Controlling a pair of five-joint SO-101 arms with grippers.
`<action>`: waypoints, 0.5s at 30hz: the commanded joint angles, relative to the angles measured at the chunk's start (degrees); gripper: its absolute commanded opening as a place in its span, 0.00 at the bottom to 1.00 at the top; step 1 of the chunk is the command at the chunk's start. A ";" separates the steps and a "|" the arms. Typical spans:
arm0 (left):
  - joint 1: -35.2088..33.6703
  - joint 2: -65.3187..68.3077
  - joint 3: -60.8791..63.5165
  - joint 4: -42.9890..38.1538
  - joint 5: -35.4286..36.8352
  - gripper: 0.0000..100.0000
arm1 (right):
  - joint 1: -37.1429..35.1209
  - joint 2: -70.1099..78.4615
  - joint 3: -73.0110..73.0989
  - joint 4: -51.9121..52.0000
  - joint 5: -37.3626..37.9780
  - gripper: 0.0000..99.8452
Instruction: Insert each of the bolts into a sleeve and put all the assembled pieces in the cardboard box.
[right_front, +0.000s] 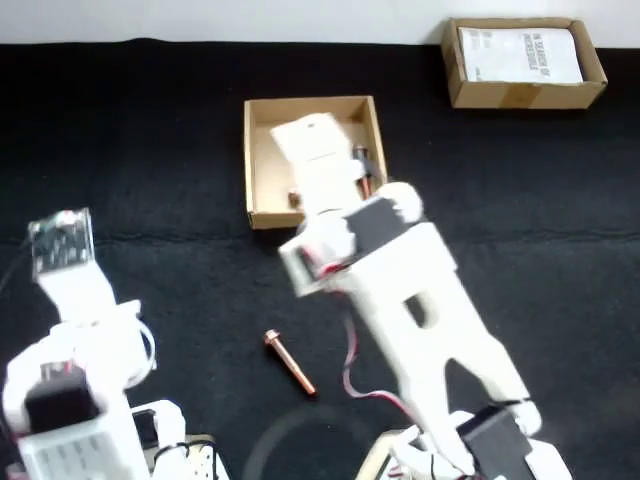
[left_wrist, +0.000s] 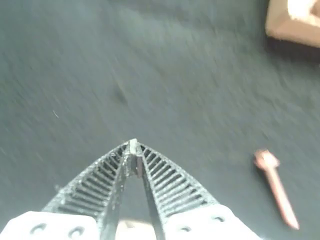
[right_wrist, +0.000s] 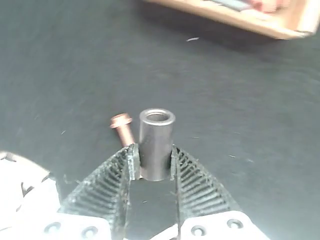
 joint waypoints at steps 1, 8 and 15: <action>6.81 21.49 -14.99 7.82 6.95 0.01 | 7.43 -6.64 2.51 -0.04 2.29 0.01; 16.66 37.85 -22.37 9.23 13.98 0.01 | 13.93 -16.22 16.31 -5.23 5.19 0.01; 29.14 49.54 -22.81 9.14 18.81 0.01 | 16.84 -24.40 28.62 -11.12 7.38 0.01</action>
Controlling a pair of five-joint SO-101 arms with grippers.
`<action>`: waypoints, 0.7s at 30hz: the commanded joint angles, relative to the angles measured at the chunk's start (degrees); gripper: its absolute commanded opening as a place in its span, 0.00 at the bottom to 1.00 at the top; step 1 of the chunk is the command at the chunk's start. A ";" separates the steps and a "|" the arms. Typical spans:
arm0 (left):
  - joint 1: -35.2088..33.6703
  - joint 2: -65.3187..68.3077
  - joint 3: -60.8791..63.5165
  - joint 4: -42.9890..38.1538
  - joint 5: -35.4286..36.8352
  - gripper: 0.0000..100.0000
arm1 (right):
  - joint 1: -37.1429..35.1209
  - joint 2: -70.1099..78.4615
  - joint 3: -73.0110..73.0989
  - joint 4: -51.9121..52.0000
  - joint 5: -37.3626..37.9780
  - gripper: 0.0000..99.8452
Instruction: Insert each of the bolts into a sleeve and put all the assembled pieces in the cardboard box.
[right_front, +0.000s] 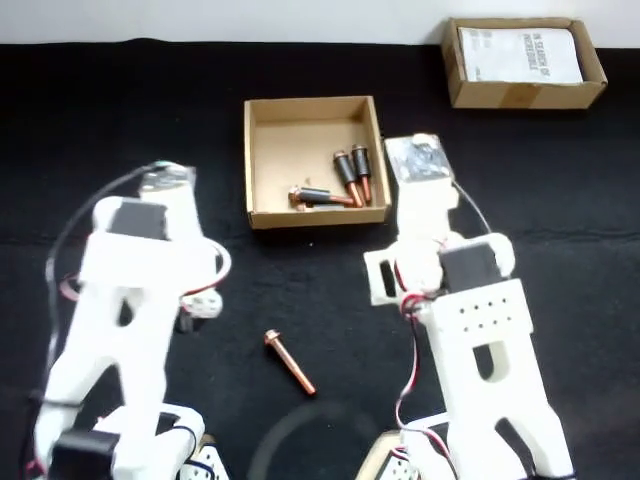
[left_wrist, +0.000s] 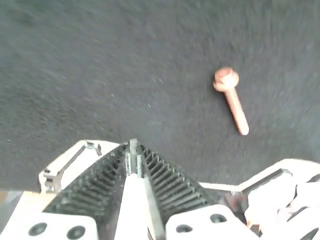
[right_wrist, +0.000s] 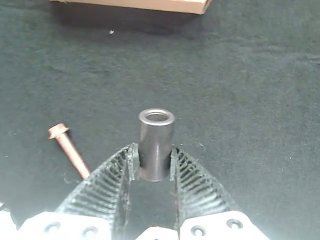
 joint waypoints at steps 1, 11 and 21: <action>5.93 6.11 -3.21 0.62 1.85 0.01 | 1.36 -4.79 4.09 -2.51 1.23 0.01; 10.59 28.09 -15.60 0.62 4.84 0.17 | 4.88 -7.25 7.34 -4.62 2.46 0.01; 20.26 36.53 -12.53 -2.73 10.11 0.16 | 7.16 -6.81 7.16 -4.62 4.84 0.01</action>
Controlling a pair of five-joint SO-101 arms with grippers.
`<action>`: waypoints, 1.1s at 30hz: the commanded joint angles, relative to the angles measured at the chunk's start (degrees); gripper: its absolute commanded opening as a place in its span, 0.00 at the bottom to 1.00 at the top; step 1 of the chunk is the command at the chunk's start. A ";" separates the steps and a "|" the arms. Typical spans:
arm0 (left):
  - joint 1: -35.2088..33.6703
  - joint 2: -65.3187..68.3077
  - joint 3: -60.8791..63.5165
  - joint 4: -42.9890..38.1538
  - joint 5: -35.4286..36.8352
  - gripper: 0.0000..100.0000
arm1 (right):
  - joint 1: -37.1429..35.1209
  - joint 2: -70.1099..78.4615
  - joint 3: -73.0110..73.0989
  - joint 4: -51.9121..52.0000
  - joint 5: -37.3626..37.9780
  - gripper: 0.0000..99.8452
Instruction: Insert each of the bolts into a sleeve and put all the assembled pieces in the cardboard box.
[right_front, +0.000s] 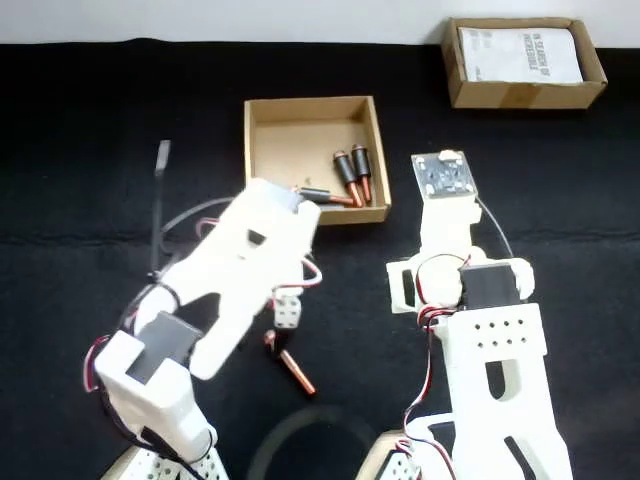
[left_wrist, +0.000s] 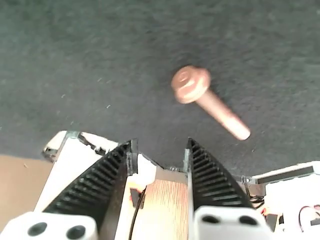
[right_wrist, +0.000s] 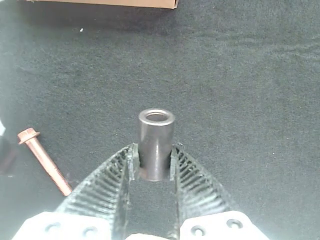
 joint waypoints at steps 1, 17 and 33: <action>1.63 1.27 -0.04 -1.23 0.62 0.16 | 0.66 -1.89 -0.31 -0.84 0.79 0.01; 7.08 9.45 -0.48 -8.70 1.05 0.16 | -0.22 -1.89 0.31 -0.40 2.46 0.01; 10.42 9.71 -15.16 -2.37 2.46 0.16 | -2.59 -1.71 2.86 -0.92 5.45 0.01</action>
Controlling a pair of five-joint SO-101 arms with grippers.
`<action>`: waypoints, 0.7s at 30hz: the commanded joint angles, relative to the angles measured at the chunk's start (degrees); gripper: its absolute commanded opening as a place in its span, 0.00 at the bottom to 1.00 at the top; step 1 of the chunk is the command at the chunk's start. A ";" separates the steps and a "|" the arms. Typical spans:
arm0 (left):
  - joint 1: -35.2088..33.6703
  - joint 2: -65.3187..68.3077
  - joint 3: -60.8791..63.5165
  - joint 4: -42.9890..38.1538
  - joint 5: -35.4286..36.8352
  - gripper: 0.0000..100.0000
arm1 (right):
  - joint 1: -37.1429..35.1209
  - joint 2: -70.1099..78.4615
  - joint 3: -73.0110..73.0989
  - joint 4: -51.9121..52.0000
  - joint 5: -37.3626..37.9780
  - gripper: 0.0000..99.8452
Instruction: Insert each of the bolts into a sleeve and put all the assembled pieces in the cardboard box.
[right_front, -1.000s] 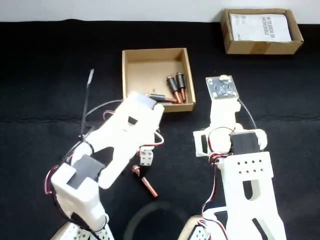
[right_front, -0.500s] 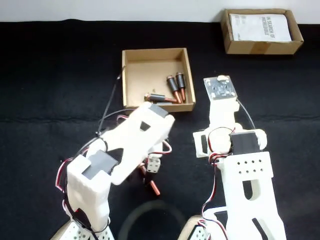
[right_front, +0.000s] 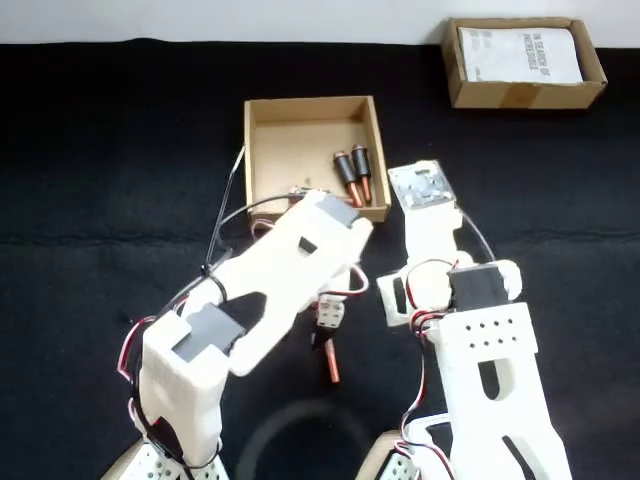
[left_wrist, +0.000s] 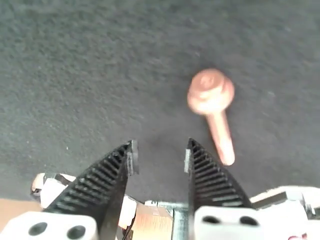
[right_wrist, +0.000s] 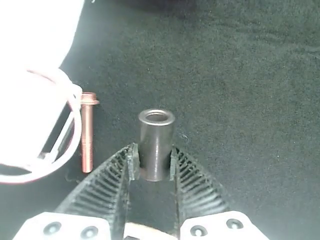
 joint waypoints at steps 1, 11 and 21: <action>1.10 -0.40 -3.03 1.41 0.44 0.16 | -0.22 -1.71 -0.31 -0.92 0.79 0.01; 4.88 -0.22 -2.77 -6.24 2.46 0.16 | -0.31 -1.71 -0.40 -0.92 2.37 0.01; 4.97 10.24 -6.37 -7.30 3.69 0.17 | -0.48 -1.71 -0.75 -0.92 2.46 0.01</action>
